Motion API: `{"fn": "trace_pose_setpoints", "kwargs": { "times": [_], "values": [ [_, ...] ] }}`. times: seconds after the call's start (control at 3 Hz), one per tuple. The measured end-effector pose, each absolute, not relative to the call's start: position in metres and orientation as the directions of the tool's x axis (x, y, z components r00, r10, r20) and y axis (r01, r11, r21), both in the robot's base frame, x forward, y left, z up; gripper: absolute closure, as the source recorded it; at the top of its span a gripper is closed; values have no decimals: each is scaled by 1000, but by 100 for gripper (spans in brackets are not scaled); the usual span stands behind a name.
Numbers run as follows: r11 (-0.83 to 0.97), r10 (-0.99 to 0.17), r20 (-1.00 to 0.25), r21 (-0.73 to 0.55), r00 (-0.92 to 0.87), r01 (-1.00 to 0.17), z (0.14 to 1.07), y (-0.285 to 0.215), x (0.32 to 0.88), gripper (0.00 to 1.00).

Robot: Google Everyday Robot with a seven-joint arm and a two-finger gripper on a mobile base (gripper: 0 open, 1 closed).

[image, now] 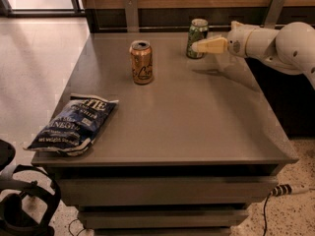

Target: Move green can near blue chip bag

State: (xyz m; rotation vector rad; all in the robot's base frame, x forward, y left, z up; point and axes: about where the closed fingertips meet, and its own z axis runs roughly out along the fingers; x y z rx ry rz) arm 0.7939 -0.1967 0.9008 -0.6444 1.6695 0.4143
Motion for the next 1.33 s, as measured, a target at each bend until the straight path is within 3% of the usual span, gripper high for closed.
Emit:
{"fn": "trace_pose_setpoints", "kwargs": {
  "times": [1.33],
  "values": [
    [752, -93, -992, -13, -86, -659, 889, -168, 834, 0]
  ]
}}
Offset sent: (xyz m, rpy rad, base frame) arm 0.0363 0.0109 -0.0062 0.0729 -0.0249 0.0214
